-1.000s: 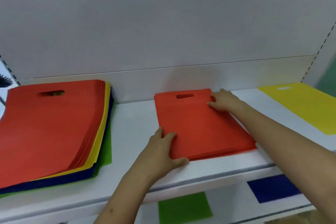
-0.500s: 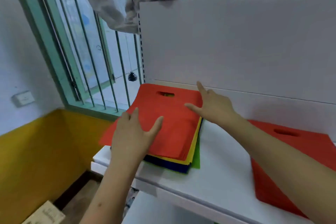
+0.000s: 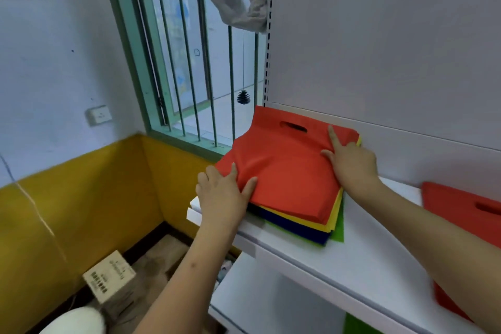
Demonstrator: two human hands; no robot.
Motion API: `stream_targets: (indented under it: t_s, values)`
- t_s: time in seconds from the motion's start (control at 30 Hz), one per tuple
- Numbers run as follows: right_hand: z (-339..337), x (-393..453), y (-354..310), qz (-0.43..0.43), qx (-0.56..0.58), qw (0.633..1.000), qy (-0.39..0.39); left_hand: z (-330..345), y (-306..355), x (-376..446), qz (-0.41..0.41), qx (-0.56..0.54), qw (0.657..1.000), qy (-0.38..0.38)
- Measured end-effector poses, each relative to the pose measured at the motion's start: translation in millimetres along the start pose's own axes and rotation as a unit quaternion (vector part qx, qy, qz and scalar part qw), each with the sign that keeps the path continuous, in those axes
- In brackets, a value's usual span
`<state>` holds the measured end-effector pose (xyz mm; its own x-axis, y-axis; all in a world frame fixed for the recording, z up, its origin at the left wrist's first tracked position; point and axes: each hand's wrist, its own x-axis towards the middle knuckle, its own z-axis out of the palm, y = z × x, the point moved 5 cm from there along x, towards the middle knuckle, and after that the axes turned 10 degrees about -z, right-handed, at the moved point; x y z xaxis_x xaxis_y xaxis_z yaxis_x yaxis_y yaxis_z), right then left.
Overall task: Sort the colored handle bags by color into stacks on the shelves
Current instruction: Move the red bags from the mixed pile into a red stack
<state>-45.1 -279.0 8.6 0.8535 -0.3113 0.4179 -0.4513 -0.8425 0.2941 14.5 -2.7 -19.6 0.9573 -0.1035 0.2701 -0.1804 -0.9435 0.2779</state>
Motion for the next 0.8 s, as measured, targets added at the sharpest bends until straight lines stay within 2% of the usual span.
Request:
stream_targets:
  t_s: [0.13, 0.2, 0.27, 0.37, 0.43, 0.5, 0.53, 0.57, 0.63, 0.67, 0.8]
  values:
    - [-9.6, -11.9, 0.3, -0.007, 0.003, 0.999, -0.033, -2.5, 18.7, -6.9, 0.026, -0.038, 0.998, 0.037]
    - [-16.2, -13.5, 5.6, -0.009, 0.015, 1.0, -0.024, -9.8, 28.6, -5.6, 0.037, -0.149, 0.988, 0.031]
    - [-25.7, -13.6, 16.7, -0.009, 0.05, 0.999, 0.006, -20.0, 39.1, -1.6, 0.056, -0.31, 0.949, -0.008]
    - [-37.9, -19.8, 46.9, 0.011, 0.138, 0.989, 0.055, -30.3, 55.2, 1.6, 0.044, -0.523, 0.84, -0.138]
    - [-45.2, -26.6, 78.0, 0.044, 0.216, 0.971, 0.091, -33.2, 71.3, 1.6, 0.019, -0.64, 0.732, -0.232]
    - [-52.5, -32.4, 104.0, 0.062, 0.301, 0.942, 0.133, -36.4, 82.3, 5.1, 0.004, -0.731, 0.625, -0.275]
    - [-57.2, -37.9, 118.0, 0.07, 0.339, 0.925, 0.158, -39.6, 90.7, 4.8, 0.003, -0.758, 0.586, -0.285]
    - [-61.7, -44.5, 132.8, 0.083, 0.371, 0.907, 0.18, -42.8, 99.9, 2.0, 0.004, -0.773, 0.563, -0.291]
    - [-64.6, -63.2, 166.5, 0.127, 0.409, 0.88, 0.207, -45.7, 122.5, -12.1, 0.02, -0.772, 0.559, -0.301]
    - [-64.1, -74.3, 184.1, 0.155, 0.412, 0.874, 0.208, -44.6, 134.7, -23.5, 0.036, -0.758, 0.576, -0.303]
    - [-53.7, -129.3, 253.2, 0.244, 0.357, 0.884, 0.176, -27.8, 184.7, -76.1, 0.125, -0.653, 0.691, -0.283]
